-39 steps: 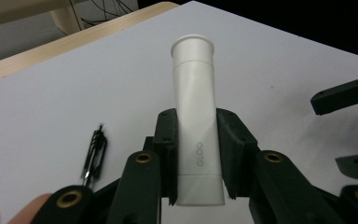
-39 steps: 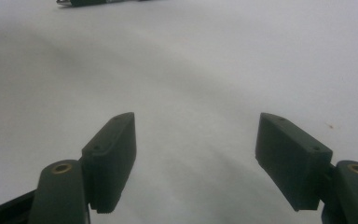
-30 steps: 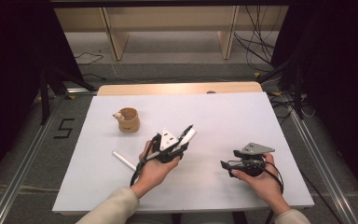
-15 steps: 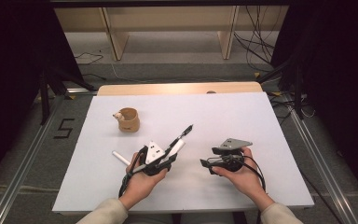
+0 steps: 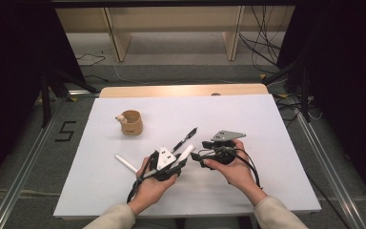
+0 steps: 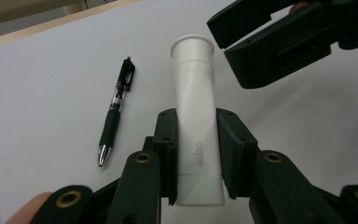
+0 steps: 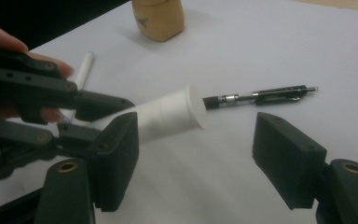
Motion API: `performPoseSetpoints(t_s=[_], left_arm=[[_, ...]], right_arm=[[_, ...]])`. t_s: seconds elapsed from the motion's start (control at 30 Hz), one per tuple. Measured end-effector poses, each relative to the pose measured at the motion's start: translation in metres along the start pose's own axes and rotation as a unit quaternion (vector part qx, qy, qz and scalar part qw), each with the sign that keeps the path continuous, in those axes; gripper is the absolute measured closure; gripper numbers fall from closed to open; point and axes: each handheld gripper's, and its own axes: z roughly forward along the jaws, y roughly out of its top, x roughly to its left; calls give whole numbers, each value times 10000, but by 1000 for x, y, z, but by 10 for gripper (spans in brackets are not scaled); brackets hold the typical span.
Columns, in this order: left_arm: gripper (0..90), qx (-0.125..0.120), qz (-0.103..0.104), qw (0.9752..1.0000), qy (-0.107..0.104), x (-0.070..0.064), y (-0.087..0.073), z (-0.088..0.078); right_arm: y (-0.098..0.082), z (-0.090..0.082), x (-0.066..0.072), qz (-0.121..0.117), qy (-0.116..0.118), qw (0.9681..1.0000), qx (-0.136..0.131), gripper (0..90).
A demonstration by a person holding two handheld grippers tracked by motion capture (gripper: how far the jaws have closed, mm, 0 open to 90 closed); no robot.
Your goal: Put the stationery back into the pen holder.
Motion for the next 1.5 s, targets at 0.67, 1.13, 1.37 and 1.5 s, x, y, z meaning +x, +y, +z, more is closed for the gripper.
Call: performPoseSetpoints(t_s=[0.67, 1.13, 1.37, 1.5], left_arm=[[708, -208, -93, 9997, -34, -6, 1, 6], [708, -352, -120, 9993, 1, -8, 4, 5], [708, -292, -106, 9995, 32, -9, 3, 6], [708, -260, -87, 9996, 83, -9, 3, 8]], right_arm=[[-3, 15, -6, 858, 507, 9950, -68, 371], [-5, 19, -7, 1358, 807, 9874, -120, 384], [-5, 17, -9, 1538, 833, 9844, -175, 482], [-4, 14, -7, 1330, 872, 9868, -310, 656]])
